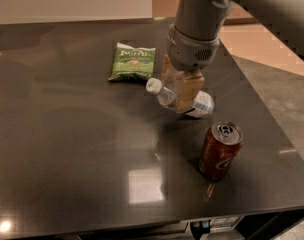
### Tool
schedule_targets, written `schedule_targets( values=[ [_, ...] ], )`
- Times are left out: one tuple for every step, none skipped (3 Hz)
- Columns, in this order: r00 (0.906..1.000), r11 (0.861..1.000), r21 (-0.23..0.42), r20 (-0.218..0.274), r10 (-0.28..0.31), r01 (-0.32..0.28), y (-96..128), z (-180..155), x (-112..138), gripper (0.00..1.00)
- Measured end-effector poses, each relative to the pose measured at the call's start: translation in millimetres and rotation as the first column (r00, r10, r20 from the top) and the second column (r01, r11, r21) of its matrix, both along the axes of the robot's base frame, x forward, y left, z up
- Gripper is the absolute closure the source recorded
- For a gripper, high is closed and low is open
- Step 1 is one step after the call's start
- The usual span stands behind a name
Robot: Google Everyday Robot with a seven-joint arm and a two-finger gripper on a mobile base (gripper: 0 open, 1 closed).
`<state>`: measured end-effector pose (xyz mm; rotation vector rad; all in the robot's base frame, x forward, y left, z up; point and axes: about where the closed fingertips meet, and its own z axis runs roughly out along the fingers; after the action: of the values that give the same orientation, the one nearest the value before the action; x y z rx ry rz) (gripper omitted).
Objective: Knock blue plastic bottle over
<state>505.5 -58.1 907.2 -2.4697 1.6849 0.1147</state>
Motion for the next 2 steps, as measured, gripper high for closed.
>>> schedule_targets(
  values=[
    [0.9992, 0.999, -0.003, -0.026, 0.031, -0.032, 7.4, -10.9, -9.6, 0.00],
    [0.9982, 0.999, 0.010, -0.047, 0.036, -0.036, 13.6, -23.4, -15.8, 0.00]
  ],
)
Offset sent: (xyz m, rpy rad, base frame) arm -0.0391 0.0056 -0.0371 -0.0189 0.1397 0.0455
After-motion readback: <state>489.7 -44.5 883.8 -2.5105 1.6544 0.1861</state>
